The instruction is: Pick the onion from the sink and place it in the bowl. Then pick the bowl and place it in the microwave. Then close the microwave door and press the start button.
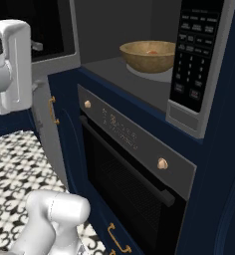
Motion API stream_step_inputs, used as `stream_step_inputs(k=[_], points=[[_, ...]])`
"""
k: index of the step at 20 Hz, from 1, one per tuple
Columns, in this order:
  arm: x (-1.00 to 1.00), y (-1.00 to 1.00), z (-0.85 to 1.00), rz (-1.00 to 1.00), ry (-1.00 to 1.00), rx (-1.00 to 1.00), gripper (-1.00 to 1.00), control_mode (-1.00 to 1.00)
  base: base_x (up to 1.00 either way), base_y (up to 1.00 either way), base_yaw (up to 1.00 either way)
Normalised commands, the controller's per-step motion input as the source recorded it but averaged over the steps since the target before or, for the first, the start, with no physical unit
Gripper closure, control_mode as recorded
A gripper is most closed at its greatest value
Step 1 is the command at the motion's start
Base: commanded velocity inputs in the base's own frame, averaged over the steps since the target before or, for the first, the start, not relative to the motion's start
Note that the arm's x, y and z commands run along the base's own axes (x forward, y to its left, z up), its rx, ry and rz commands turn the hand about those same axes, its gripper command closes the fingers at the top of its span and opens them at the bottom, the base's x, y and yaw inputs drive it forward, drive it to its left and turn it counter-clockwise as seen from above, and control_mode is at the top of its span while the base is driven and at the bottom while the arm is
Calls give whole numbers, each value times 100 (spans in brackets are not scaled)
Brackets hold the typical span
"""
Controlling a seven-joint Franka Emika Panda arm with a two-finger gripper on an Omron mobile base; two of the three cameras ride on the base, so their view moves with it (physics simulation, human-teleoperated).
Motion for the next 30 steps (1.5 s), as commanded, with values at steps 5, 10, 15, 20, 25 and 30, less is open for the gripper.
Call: stream_step_inputs(k=[5, 10, 15, 20, 25, 30], points=[[-69, 97, -20, 0, 7, -8, -100, -100, 0, 0, 0], [-55, 92, -45, -5, 6, 0, -100, -100, 0, 0, 0], [-34, 95, -56, -4, 0, 0, -100, -100, 0, 0, 0], [-4, 99, -44, -4, 0, 0, -100, -100, 0, 0, 0], [9, 96, -43, -2, 3, 0, -100, -100, 0, 0, 0], [28, 82, -39, -4, 8, -8, -100, -100, 0, 0, 0]])
